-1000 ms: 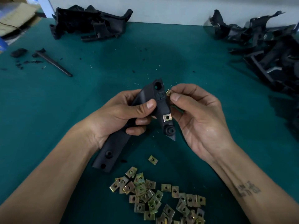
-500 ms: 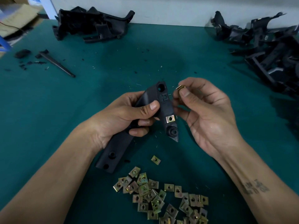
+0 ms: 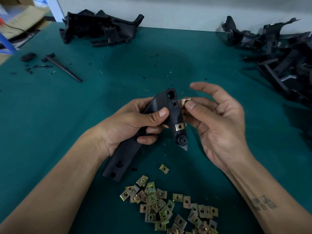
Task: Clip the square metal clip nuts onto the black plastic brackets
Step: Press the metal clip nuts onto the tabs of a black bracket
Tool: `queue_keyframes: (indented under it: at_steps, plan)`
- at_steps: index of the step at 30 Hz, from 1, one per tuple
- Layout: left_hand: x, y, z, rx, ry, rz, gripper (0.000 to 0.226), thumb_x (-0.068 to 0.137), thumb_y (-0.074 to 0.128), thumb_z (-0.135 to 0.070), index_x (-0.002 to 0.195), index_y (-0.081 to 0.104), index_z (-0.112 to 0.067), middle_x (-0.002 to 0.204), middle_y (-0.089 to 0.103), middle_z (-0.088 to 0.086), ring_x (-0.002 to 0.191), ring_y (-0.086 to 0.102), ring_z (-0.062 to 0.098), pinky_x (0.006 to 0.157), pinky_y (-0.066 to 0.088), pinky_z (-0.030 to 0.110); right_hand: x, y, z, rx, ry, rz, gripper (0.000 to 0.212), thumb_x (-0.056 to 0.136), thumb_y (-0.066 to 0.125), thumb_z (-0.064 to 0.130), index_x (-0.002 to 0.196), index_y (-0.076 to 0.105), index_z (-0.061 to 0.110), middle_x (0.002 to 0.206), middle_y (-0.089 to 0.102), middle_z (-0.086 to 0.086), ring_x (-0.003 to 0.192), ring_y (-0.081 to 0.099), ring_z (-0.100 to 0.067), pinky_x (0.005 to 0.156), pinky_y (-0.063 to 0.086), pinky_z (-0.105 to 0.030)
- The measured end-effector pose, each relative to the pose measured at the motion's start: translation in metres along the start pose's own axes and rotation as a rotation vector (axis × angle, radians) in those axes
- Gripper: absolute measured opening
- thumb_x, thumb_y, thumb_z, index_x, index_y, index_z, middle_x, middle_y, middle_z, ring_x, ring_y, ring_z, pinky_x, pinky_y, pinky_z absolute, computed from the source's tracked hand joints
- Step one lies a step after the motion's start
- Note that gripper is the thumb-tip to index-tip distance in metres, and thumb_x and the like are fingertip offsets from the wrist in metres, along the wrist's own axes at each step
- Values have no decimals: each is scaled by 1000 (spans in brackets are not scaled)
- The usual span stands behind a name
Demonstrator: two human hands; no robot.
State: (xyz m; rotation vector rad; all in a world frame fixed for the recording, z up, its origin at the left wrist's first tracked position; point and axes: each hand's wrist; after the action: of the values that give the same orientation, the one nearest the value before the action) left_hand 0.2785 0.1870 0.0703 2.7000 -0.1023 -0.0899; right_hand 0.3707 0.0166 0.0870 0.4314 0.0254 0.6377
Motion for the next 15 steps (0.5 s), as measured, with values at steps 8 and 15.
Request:
queue_keyframes:
  at_steps: [8, 15]
  plan:
    - [0, -1, 1, -26, -1, -3, 27, 83, 76, -24, 100, 61, -7, 75, 47, 1, 54, 36, 6, 38, 33, 15, -7, 6, 1, 30, 79, -48, 18, 73, 74, 4, 90, 71, 2, 87, 74, -16, 79, 71, -27, 74, 61, -39]
    - [1, 3, 2, 8, 0, -5, 15, 87, 66, -19, 98, 63, -9, 73, 56, -2, 52, 36, 6, 38, 33, 15, -14, 16, 7, 117, 174, -120, 17, 76, 73, 2, 92, 68, 2, 83, 73, -12, 71, 70, -20, 65, 60, -30]
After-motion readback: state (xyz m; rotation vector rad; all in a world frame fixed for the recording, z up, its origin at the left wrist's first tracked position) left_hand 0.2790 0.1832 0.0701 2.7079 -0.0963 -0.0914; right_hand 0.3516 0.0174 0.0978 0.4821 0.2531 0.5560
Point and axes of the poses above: each hand's wrist, its own x-axis towards the middle knuckle, its own y-axis out of the palm, z = x × y
